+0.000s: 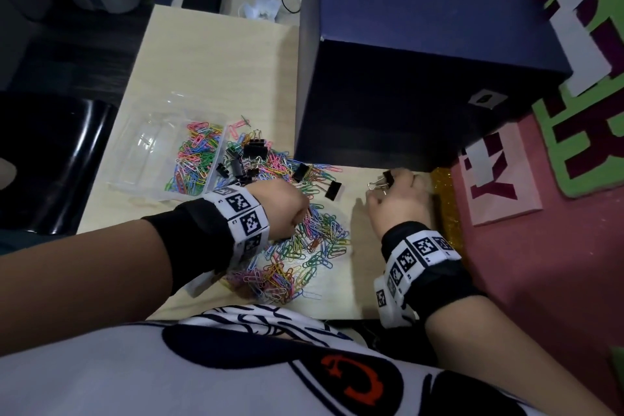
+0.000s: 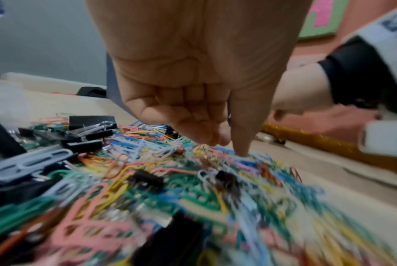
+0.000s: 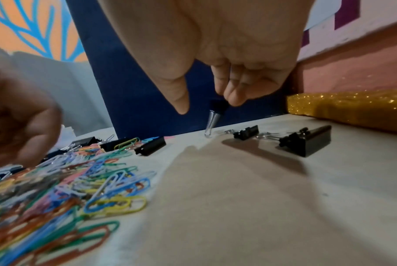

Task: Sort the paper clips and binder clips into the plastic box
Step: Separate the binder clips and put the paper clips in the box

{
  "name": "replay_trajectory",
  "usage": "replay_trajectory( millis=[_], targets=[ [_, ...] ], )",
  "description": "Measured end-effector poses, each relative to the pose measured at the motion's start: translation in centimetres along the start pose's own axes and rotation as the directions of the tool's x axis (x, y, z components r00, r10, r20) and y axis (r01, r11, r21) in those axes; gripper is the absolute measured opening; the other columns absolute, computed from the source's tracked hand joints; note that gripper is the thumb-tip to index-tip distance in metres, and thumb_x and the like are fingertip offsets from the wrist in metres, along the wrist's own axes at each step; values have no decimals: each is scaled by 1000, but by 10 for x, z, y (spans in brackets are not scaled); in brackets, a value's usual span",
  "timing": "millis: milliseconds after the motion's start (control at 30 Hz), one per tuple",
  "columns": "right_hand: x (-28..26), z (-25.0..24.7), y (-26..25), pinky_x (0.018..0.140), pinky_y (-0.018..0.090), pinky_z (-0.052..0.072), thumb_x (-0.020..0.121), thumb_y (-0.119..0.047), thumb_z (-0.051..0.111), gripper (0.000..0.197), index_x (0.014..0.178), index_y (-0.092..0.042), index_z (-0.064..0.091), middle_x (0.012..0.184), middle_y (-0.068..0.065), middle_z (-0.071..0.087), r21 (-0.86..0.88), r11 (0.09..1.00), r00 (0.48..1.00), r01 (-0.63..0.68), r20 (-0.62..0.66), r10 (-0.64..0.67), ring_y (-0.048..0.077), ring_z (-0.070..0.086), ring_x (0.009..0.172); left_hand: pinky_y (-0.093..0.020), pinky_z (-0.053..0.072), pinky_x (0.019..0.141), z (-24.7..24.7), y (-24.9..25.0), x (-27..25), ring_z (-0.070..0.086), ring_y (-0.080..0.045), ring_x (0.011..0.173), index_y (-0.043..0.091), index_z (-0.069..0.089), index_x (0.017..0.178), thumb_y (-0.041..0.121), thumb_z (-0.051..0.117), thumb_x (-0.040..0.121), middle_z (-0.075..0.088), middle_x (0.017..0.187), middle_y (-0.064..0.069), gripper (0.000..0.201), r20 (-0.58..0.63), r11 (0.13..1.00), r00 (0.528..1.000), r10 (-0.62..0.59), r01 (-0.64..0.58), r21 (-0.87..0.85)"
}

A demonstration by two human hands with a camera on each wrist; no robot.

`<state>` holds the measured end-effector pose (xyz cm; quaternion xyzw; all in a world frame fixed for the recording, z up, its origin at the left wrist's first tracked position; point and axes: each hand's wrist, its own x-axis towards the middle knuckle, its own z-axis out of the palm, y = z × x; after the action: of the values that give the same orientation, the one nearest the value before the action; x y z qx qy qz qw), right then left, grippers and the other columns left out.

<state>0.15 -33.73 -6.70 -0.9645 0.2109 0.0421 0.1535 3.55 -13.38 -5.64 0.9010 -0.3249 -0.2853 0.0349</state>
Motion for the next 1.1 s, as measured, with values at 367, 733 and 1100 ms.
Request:
replay_trajectory(
  millis=[367,733,1100],
  targets=[
    [-4,18,-23,99,36,38,90,-17,46,46,136,-23,44,138,3,36,-123,943,905,310,342,-253,26,37,122,-37,48,70,15,6,-6,59,-30,94,16,56,114,17,52,87,57,104,-9,27,57,976,997,44,-55,212],
    [-25,23,-36,94,34,42,90,-18,53,23,109,-21,66,112,4,56,65,848,787,526,343,-514,25,47,111,-38,49,77,11,-6,-8,60,-30,97,11,54,110,19,47,94,57,110,-10,19,-24,987,999,-30,34,159],
    [-37,38,-66,99,36,33,89,-14,48,33,121,-18,54,121,5,52,-91,664,612,743,494,-617,26,43,119,-40,47,86,12,-27,-26,52,-29,110,16,48,126,17,50,92,48,118,-8,35,36,984,990,-137,132,116]
  ],
)
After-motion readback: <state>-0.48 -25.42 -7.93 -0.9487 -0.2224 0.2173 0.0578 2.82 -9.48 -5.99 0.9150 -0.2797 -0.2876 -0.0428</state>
